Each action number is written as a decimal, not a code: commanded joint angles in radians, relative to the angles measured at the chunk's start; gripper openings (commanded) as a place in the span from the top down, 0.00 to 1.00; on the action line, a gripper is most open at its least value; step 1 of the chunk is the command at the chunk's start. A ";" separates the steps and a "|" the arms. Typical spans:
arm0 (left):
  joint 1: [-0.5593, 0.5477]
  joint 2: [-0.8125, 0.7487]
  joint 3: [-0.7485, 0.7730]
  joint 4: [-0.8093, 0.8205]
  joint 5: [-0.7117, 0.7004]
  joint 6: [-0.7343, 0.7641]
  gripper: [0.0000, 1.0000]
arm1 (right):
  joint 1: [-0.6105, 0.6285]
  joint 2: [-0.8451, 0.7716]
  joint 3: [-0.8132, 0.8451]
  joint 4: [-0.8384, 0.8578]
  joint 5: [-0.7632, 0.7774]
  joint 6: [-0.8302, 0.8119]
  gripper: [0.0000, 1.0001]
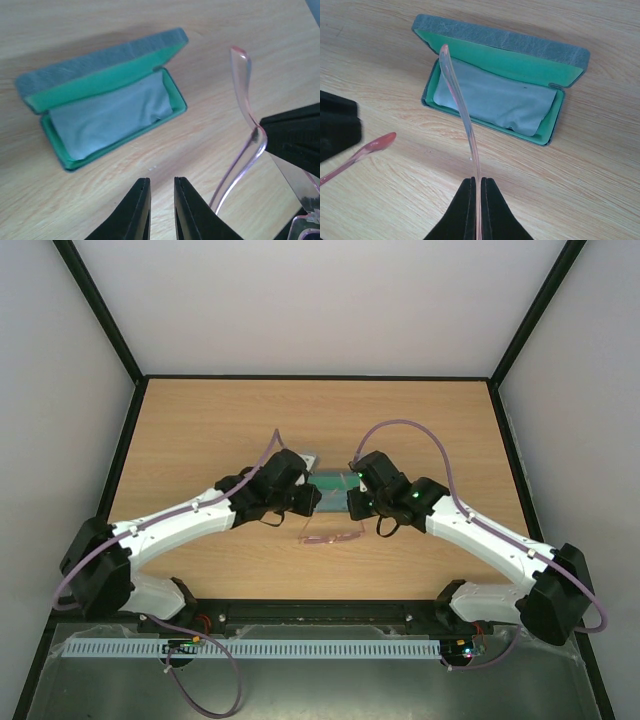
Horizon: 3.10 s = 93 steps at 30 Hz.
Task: Organize the sunglasses
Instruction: Fold the sunglasses.
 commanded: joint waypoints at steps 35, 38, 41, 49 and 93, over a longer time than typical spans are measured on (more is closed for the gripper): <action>-0.091 -0.352 -0.008 -0.011 0.000 -0.039 0.01 | -0.017 -0.031 -0.011 -0.019 0.121 0.032 0.99; -0.093 -0.410 -0.090 0.001 0.003 -0.101 0.01 | -0.045 -0.017 -0.001 0.001 0.144 0.047 0.99; -0.110 -0.477 -0.186 0.034 0.011 -0.147 0.01 | -0.099 -0.009 0.012 0.028 0.146 0.054 0.99; -0.181 -0.507 -0.319 0.126 0.007 -0.217 0.01 | -0.232 0.019 0.050 0.113 0.086 0.080 0.99; -0.072 0.226 0.039 0.362 -0.027 -0.157 0.86 | -0.118 -0.078 -0.107 0.132 -0.011 0.108 0.99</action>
